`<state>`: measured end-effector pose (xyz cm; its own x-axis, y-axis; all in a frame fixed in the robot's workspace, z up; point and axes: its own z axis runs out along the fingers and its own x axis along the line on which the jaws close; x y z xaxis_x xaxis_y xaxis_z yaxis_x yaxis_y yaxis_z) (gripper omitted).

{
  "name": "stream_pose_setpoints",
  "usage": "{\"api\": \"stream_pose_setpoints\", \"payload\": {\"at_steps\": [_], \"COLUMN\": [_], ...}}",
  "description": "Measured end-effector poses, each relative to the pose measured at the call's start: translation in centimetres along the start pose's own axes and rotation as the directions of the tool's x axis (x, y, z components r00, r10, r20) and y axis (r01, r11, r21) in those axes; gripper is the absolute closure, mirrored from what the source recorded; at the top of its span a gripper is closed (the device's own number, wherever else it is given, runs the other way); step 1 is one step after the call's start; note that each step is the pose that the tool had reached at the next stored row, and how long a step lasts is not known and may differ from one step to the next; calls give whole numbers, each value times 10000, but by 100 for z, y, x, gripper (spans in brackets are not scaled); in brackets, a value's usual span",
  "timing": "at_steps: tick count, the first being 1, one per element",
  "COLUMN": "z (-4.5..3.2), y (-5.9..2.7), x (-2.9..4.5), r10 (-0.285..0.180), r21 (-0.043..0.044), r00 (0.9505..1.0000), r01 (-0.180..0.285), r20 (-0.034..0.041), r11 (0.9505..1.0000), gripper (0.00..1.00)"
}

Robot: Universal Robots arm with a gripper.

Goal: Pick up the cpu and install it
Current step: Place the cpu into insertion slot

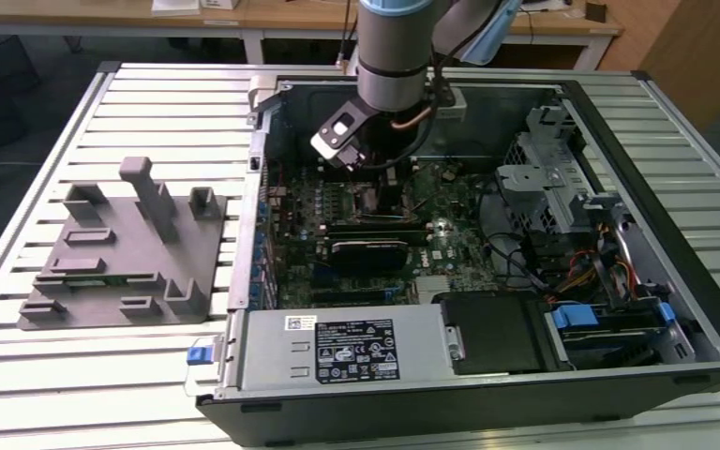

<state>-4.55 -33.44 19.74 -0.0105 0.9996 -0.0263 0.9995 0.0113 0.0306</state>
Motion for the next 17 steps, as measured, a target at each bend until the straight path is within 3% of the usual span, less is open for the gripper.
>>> {"api": "stream_pose_setpoints", "payload": {"at_steps": [17], "z": [47], "y": [8], "x": [25], "r10": [11], "r21": [4], "r00": [10000], "r01": [-11], "r20": [0], "r11": [10000], "gripper": [47]}}
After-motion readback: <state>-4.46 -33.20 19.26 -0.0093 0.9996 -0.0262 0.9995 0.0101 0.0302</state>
